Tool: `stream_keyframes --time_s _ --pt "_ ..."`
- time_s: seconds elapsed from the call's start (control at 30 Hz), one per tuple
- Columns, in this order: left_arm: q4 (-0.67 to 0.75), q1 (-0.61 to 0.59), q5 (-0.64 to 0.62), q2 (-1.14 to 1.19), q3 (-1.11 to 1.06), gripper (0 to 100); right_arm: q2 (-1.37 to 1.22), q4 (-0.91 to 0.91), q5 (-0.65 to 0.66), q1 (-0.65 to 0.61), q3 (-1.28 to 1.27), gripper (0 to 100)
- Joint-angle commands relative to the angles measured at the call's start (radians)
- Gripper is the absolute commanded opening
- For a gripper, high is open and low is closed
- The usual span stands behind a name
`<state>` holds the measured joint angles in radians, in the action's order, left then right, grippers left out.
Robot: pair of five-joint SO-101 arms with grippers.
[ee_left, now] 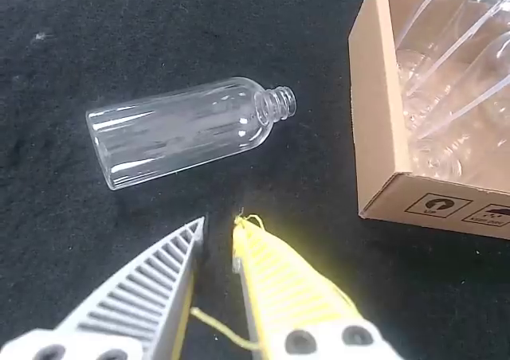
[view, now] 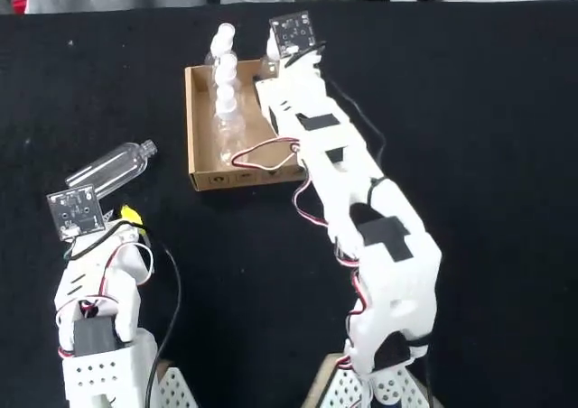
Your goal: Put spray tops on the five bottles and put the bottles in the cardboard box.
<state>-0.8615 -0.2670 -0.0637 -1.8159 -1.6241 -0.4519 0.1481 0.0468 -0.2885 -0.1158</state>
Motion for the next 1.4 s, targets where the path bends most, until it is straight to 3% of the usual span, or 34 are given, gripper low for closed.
stream_keyframes --time_s 0.0,0.2,0.47,1.17,1.37 --pt "0.008 -0.008 0.009 -0.008 0.012 5 0.015 -0.026 -0.006 0.046 0.079 6.9" --pt "0.008 -0.008 0.009 -0.008 0.012 5 0.013 -0.087 -0.002 0.046 0.053 7.6" --pt "0.008 -0.008 0.009 -0.008 0.012 5 0.012 -0.104 -0.006 0.044 0.021 24.0" --pt "0.008 -0.008 0.009 -0.008 0.012 5 0.012 -0.101 -0.008 0.046 -0.001 24.4" --pt "0.008 -0.008 0.009 -0.008 0.012 5 0.013 -0.005 -0.023 0.041 0.033 24.4"
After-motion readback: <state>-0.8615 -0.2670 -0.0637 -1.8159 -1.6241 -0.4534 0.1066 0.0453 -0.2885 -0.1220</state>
